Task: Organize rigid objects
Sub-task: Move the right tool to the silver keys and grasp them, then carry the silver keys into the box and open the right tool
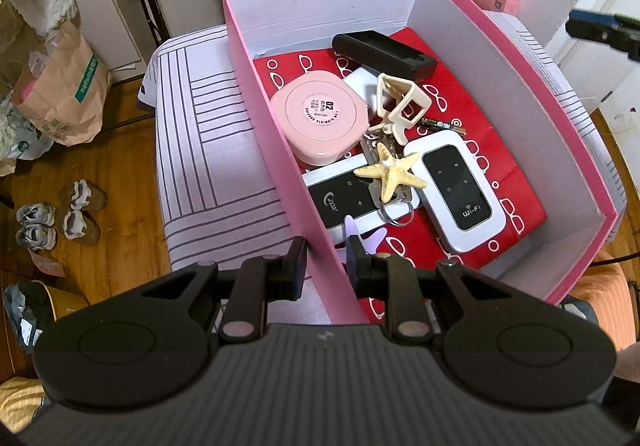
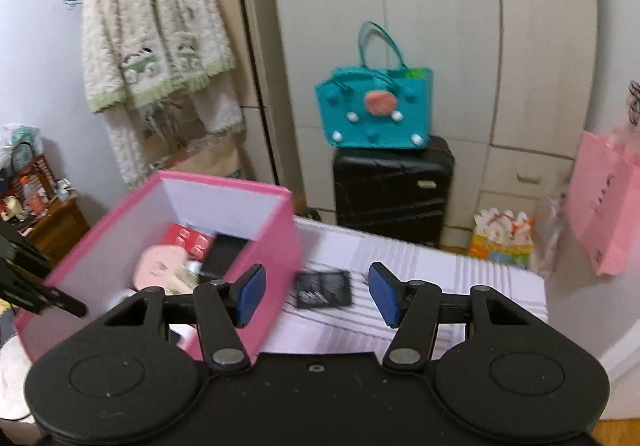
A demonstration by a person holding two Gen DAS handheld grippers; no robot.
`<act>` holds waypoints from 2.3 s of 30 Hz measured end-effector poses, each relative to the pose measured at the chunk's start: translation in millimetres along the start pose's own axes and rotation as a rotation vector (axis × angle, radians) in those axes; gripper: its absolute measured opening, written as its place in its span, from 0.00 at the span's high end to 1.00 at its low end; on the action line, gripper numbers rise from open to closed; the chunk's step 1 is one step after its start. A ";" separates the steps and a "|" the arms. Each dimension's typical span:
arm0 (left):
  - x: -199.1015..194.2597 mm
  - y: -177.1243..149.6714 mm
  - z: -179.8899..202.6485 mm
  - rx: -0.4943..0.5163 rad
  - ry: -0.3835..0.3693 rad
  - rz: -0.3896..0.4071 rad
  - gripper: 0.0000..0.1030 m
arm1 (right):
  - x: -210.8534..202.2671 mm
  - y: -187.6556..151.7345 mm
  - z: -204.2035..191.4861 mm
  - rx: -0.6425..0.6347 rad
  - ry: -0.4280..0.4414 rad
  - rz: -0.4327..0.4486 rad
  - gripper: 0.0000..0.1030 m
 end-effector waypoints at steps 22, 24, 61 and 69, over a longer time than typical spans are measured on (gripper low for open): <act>-4.7 4.5 20.4 -0.091 0.262 -0.045 0.81 | 88.9 -35.6 66.5 -0.109 -0.046 -0.120 0.40; -4.5 4.3 21.8 -0.100 0.277 -0.049 0.81 | 102.0 -31.8 71.2 -0.134 -0.040 -0.136 0.40; -6.8 3.0 23.3 -0.128 0.311 -0.010 0.80 | 48.0 -30.3 47.6 -0.003 0.016 -0.153 0.96; -8.6 1.4 23.9 -0.112 0.289 -0.003 0.80 | 1.1 -11.6 -14.6 -0.120 0.070 -0.138 0.95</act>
Point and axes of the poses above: each gripper's, at about its wrist camera, not at the fingertips, and x roughly the way its jaws point, z to its right, y to its top, the point moved 8 cm from there along x, roughly the way its jaws point, and after that the axes turned 8 degrees about y, right-handed, at the moved point
